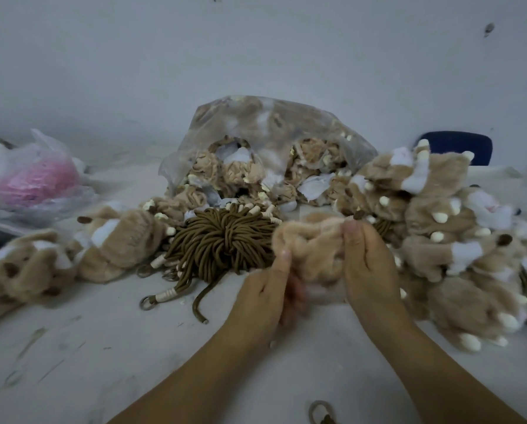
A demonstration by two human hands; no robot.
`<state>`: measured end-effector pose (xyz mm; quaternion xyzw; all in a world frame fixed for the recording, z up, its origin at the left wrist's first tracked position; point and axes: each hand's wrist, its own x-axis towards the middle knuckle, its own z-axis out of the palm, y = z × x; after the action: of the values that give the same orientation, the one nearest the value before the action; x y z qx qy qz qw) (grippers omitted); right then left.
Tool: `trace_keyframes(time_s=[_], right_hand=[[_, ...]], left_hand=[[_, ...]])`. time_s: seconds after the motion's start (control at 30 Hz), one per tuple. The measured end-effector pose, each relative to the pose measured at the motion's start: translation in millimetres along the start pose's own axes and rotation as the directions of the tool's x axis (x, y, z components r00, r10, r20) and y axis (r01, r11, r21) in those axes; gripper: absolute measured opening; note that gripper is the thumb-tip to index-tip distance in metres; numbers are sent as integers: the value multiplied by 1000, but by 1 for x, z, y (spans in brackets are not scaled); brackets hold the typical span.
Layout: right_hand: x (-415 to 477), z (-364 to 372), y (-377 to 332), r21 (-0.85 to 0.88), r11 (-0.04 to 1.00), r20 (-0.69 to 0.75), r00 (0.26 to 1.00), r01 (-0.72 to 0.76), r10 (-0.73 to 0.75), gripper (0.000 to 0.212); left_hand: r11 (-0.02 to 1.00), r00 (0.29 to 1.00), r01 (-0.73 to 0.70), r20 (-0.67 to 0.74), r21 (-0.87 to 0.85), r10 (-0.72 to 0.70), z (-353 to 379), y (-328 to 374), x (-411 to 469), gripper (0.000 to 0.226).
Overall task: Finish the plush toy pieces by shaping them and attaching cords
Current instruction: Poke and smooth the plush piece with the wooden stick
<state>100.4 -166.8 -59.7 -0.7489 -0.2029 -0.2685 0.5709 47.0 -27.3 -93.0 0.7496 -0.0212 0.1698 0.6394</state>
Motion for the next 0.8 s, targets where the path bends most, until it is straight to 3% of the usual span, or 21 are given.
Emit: trace_keyframes(time_s=[0.03,0.1,0.2,0.27,0.33,0.37,0.47,0.53,0.6,0.67,0.8], right_hand=[[-2,1,-3,-40,994,61,993,104,-101,55],[-9,6,-10,-90,947,263,925,308,-275,61],[-14,16,-16,-92,867,444,800,489,-404,63],[-15,19,-16,-127,797,487,737,591,-469,59],[-15,17,-10,-139,764,527,700,630,-481,52],[-14,14,-6,-146,794,520,728,590,-446,47],[-6,3,14,-279,904,309,921,324,-235,42],[2,-5,32,-468,868,181,980,164,-87,31],[2,-6,44,-684,729,220,961,30,167,29],[-1,-3,50,-817,570,321,885,80,336,41],[0,-2,43,-849,500,363,877,171,315,26]], left_hand=[[976,983,152,130,-156,-132,0,-1,2,89],[781,913,380,335,-496,-232,-5,-2,9,92],[418,855,507,500,-754,-136,-21,-2,13,92],[300,855,513,510,-804,-95,-27,-2,16,82],[279,871,491,470,-825,-142,-30,1,19,52],[275,877,481,448,-833,-174,-31,-2,21,41],[351,910,403,327,-846,-256,-30,-5,22,32],[398,914,377,267,-836,-306,-27,-7,22,33],[399,904,390,262,-830,-339,-26,-7,21,38],[359,895,402,279,-842,-348,-27,-7,22,45],[347,898,395,278,-850,-341,-29,-9,23,55]])
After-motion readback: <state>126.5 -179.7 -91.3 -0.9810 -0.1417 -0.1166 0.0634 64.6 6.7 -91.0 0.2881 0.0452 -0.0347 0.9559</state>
